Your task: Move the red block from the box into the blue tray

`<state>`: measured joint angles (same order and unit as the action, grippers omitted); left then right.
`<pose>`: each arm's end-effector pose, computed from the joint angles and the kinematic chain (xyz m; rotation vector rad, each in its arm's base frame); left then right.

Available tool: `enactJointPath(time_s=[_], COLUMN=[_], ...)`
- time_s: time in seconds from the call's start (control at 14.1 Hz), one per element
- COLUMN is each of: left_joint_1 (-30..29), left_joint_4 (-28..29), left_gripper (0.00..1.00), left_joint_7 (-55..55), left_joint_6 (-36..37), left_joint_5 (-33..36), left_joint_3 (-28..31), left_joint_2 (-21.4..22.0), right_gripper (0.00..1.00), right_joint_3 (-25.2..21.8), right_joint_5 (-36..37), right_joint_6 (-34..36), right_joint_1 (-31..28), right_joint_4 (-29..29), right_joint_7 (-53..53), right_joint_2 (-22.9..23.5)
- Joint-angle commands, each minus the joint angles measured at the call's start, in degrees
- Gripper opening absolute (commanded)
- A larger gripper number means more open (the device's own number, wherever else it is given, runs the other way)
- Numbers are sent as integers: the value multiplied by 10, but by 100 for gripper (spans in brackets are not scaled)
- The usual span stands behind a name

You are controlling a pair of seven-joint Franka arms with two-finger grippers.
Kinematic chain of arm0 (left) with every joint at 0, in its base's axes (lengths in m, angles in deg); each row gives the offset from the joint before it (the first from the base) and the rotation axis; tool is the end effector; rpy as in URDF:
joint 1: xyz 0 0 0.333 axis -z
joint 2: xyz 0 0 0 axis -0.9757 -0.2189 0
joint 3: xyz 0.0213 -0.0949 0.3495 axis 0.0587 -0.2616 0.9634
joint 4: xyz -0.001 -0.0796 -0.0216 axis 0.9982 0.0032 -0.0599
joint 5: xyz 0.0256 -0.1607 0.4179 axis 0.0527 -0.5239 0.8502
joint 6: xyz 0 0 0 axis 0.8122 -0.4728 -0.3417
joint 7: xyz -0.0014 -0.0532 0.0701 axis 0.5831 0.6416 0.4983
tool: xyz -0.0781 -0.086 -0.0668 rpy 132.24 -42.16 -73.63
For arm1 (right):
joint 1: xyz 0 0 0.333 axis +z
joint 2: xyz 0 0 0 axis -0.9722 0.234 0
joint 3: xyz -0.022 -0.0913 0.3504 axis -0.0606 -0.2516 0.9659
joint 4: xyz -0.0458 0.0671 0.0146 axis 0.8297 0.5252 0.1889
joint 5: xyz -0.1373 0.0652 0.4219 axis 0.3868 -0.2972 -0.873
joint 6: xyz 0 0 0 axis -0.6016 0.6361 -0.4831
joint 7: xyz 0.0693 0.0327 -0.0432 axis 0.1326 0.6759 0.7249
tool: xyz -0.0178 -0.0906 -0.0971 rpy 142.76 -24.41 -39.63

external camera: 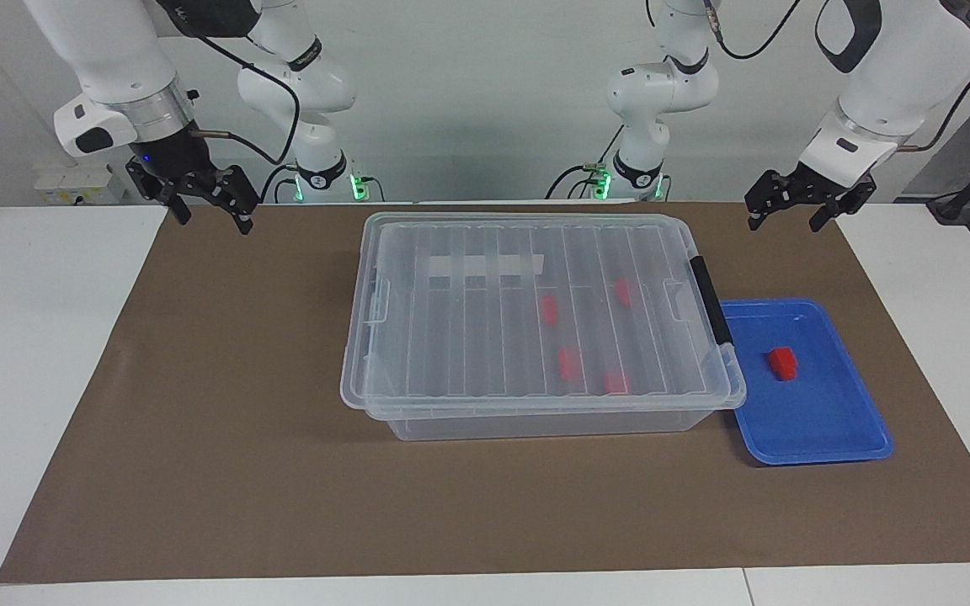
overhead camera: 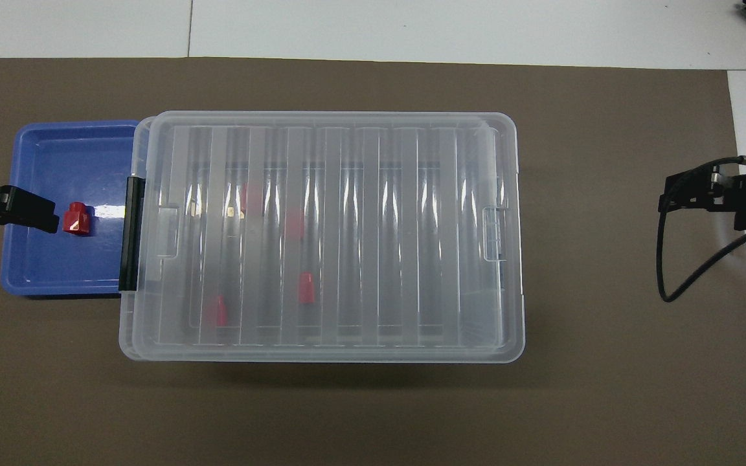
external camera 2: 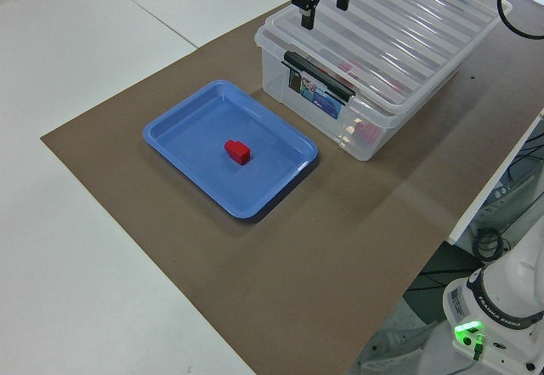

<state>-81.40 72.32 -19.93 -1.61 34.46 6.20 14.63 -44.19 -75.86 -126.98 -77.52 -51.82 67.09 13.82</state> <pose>0.6044 -0.0262 0.6384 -3.1272 0.1782 0.1327 0.6013 0.0189 0.6594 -3.1077 0.3709 -0.0024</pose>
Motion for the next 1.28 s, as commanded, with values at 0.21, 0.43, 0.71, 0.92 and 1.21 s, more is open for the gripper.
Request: enactJointPath(time_s=[0.21,0.43,0.71,0.92,1.21], left_joint_1=[-1,-1,-1,-1,-1], left_joint_4=[11,11,11,11,11], left_gripper=[100,100,100,100,100], left_joint_7=[5,4,4,5,5], left_joint_6=[-2,-2,-1,-2,-2], left_joint_5=[-6,-6,-5,-5,-5], left_joint_3=[6,6,6,6,6], left_joint_2=[12,12,12,12,12], right_gripper=[100,100,100,100,100], right_joint_3=[3,5,4,5,5], right_joint_5=[18,15,17,19,18], right_joint_6=[13,16,18,15,18], right_joint_1=[7,7,7,7,7], right_joint_4=[15,6,0,-5,-7], right_joint_7=[14,35,38,39,51], right_joint_2=[6,1,-1,-5,-6])
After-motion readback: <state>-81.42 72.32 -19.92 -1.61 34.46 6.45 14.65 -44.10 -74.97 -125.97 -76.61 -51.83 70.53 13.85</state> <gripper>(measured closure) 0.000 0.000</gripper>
